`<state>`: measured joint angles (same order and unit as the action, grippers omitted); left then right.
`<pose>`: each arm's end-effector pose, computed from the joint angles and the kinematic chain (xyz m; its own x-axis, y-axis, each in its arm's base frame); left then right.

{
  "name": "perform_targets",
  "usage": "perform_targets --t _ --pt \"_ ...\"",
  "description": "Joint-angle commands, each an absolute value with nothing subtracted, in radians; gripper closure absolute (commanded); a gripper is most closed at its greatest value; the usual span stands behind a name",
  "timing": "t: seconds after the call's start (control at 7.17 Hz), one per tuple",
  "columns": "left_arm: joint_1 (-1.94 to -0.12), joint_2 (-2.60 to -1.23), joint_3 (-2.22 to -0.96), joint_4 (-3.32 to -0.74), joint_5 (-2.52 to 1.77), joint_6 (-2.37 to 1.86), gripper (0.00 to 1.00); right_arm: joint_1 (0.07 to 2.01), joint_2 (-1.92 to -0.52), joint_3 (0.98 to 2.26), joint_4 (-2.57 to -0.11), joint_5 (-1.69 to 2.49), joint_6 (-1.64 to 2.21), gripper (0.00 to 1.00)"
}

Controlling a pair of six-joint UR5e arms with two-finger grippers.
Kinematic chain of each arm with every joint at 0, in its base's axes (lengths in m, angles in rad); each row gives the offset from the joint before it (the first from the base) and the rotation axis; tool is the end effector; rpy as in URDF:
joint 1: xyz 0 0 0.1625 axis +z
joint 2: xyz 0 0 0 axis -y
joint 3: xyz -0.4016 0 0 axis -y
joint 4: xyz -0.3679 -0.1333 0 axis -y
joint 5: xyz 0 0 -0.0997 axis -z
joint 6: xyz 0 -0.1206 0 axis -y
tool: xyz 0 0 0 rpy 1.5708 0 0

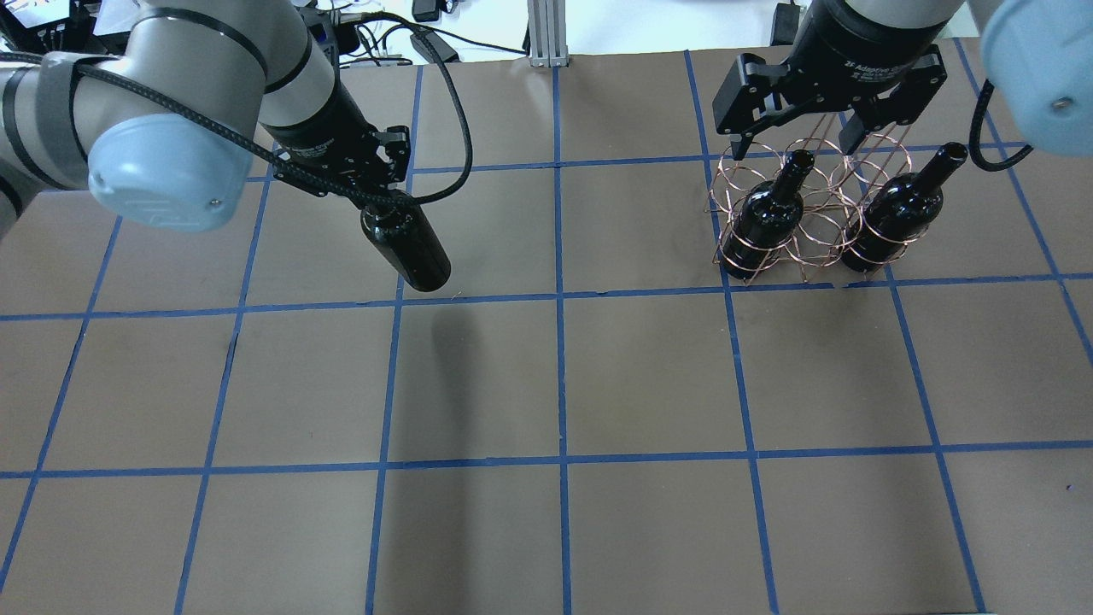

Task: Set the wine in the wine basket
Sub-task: 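Lift the bottle with the left gripper and carry it toward the table center, then set the bottle upright on the table and open the left gripper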

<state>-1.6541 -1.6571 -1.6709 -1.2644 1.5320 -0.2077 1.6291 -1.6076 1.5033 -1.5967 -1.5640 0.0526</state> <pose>-0.1799 -0.4963 0.3867 -0.9910 -0.1181 0.0624 -0.1244 0.9862 -0.1092 0.1610 -0.4570 0.4955 -0.9999 -0.0070 -0.0136 -0.0052 0.9916 -0.1293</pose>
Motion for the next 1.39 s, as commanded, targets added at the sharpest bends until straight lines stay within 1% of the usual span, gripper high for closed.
perform_targets --t 0.0,0.14,0.28,0.7,1.25 --pt "-1.667 -1.577 -1.767 -1.278 1.537 -0.219 1.00 1.629 -1.608 1.503 -1.598 -1.565 0.052 0.00" --pt "-1.667 -1.547 -1.834 -1.279 1.539 -0.221 1.00 1.629 -1.608 1.503 -1.597 -1.565 0.048 0.00" --pt "-1.675 -1.530 -1.865 -1.279 1.540 -0.221 1.00 1.629 -1.608 1.503 -1.598 -1.565 0.048 0.00" --pt "-1.749 -1.532 -1.875 -1.328 1.558 -0.273 1.00 1.629 -1.608 1.503 -1.600 -1.565 0.046 0.00" --pt "-1.750 -1.537 -1.888 -1.328 1.589 -0.265 1.00 1.626 -1.608 1.502 -1.595 -1.563 0.046 0.00"
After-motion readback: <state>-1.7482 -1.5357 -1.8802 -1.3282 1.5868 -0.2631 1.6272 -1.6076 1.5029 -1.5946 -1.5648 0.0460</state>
